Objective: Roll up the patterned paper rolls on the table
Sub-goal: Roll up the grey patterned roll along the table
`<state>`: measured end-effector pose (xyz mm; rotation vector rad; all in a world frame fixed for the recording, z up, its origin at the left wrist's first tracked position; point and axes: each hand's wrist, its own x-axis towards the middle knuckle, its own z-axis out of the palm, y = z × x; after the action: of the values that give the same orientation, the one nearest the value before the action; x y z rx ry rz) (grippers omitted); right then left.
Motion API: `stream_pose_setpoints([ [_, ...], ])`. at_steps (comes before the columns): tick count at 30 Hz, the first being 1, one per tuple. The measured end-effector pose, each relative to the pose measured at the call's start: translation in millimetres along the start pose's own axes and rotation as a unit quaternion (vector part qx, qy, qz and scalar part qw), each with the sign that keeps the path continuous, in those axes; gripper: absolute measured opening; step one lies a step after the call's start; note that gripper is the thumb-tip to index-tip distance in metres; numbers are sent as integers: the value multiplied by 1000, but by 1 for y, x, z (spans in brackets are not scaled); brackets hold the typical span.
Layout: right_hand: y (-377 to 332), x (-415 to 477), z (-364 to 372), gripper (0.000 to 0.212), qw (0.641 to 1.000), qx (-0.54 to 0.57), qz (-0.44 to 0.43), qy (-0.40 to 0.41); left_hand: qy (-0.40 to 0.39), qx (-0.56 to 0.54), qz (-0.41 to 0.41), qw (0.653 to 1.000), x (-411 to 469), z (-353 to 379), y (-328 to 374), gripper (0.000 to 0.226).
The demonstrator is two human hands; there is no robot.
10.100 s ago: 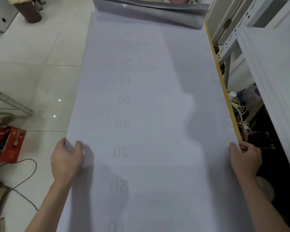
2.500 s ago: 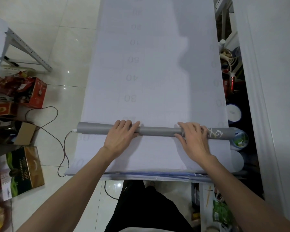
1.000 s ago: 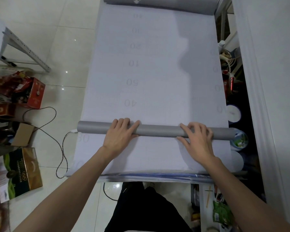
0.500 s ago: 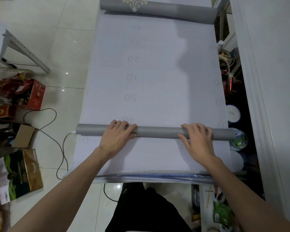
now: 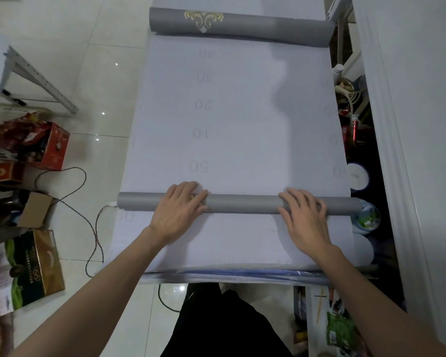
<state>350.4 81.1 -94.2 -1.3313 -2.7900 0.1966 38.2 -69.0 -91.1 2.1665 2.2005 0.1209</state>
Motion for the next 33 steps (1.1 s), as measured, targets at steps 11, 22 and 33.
stream_pose_setpoints([
  [11,0,-2,-1,47,1000,12,12,2,-3,-7,31,999,1,-4,3,28],
  [22,-1,4,-3,44,1000,6,18,2,-5,29,-5,1000,4,-5,11,52],
  [33,-1,3,-1,64,999,-37,20,-2,-9,51,-1,999,2,-2,20,47],
])
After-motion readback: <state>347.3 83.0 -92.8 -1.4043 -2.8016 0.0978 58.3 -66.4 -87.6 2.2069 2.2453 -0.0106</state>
